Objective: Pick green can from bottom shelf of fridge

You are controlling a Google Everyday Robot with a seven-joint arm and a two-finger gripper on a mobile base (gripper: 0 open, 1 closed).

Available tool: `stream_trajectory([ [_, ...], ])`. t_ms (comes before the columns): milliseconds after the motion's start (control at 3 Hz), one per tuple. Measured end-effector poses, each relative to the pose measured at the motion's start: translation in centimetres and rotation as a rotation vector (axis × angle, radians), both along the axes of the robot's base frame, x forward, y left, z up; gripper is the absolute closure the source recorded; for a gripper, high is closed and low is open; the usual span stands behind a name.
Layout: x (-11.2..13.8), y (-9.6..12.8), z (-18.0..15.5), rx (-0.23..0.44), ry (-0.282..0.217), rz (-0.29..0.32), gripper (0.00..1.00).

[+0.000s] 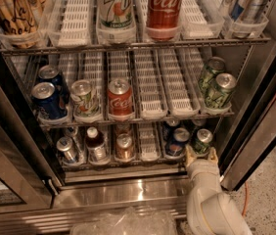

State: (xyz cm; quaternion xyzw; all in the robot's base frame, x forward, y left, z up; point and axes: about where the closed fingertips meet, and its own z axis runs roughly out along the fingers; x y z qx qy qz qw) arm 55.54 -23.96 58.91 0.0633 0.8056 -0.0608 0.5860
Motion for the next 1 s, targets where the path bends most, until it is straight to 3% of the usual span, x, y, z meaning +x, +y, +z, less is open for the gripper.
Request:
stream_trajectory([
  [667, 0.0, 0.1, 0.0, 0.000, 0.000, 0.000, 0.34],
  [1000, 1.4, 0.3, -0.2, -0.008, -0.004, -0.022, 0.37],
])
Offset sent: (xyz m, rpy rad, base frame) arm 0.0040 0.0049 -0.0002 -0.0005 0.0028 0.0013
